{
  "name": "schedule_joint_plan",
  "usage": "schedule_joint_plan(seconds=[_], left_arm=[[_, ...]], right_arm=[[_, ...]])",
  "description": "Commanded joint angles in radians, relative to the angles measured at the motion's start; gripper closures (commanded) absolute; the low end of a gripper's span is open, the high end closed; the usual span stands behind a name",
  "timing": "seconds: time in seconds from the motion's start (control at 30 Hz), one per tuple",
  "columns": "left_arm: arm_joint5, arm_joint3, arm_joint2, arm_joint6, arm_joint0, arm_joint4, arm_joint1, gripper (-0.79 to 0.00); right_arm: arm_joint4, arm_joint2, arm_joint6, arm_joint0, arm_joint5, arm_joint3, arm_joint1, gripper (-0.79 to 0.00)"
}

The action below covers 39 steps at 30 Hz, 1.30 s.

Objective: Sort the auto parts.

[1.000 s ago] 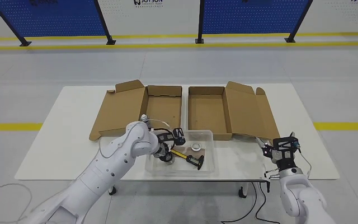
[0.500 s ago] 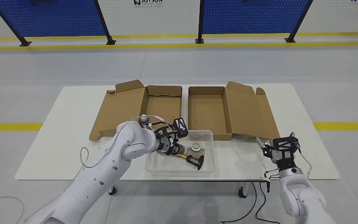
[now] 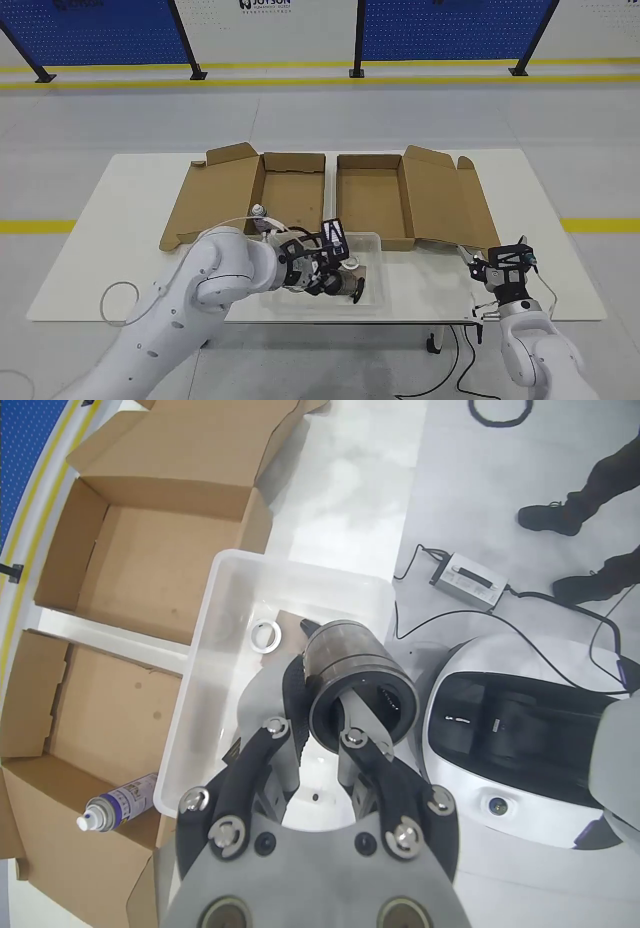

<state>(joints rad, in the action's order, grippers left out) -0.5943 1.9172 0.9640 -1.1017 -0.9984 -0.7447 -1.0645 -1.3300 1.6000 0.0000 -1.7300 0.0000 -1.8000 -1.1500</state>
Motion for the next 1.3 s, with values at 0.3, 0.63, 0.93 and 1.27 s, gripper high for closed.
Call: schedule_joint_plan(seconds=[0.3, 0.63, 0.93, 1.27], left_arm=[[-0.002, 0.002, -0.011, 0.004, 0.009, 0.017, 0.006, 0.000], [0.006, -0.024, -0.014, 0.043, 0.033, -0.003, 0.008, 0.000], [0.085, -0.070, 0.008, 0.173, 0.078, -0.102, 0.002, 0.000], [0.221, -0.175, -0.013, 0.342, 0.110, -0.239, -0.017, 0.000]], right_arm=[[0.000, 0.000, 0.000, 0.000, 0.000, 0.000, 0.000, -0.785], [0.000, 0.000, 0.000, 0.000, 0.000, 0.000, 0.000, -0.785], [0.000, 0.000, 0.000, 0.000, 0.000, 0.000, 0.000, -0.785], [0.000, 0.000, 0.000, 0.000, 0.000, 0.000, 0.000, -0.785]])
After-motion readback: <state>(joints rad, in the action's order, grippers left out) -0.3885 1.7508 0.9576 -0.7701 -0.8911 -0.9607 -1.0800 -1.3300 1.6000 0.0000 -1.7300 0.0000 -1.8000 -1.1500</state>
